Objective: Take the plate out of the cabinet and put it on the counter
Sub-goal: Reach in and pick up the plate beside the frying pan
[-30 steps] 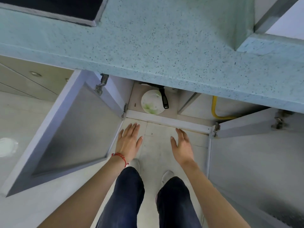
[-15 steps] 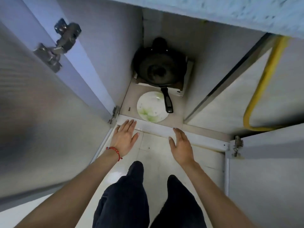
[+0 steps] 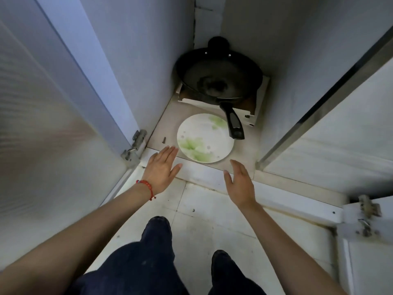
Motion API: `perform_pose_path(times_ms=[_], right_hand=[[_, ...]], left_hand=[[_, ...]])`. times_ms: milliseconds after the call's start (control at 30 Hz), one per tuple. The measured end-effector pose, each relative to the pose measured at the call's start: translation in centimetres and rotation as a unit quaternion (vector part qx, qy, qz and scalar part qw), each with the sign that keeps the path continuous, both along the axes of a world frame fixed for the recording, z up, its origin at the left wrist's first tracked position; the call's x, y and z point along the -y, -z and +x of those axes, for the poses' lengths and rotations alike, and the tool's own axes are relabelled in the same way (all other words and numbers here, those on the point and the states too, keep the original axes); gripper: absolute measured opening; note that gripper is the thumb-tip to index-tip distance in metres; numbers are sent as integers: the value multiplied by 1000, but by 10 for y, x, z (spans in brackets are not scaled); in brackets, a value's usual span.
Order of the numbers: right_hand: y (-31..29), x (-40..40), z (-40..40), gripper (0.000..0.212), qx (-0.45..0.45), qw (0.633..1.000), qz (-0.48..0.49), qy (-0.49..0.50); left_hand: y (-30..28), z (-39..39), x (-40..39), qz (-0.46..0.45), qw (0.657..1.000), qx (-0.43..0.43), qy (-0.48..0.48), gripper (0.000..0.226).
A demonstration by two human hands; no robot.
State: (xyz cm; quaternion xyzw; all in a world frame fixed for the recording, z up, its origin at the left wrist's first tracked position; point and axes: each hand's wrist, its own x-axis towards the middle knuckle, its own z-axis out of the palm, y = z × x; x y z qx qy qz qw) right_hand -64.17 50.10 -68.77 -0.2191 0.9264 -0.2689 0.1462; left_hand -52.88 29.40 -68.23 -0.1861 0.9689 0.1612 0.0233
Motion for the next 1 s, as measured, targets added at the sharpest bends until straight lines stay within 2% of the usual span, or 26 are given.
perform_pose_path(times_ms=[233, 467, 600, 833, 1000], right_hand=[[28, 14, -22, 47, -6, 999, -31, 25], [41, 30, -51, 46, -21, 997, -65, 46], [50, 41, -60, 51, -6, 994, -77, 74], [57, 54, -70, 53, 7, 985, -122, 119], [58, 56, -73, 47, 31, 971, -175, 163]], left_hand=[[34, -9, 12, 37, 998, -21, -36, 85], [48, -46, 24, 110, 988, -62, -85, 65], [55, -66, 26, 181, 969, -83, -145, 54], [64, -89, 23, 248, 938, -132, -203, 33], [65, -93, 21, 296, 908, -164, -248, 35]])
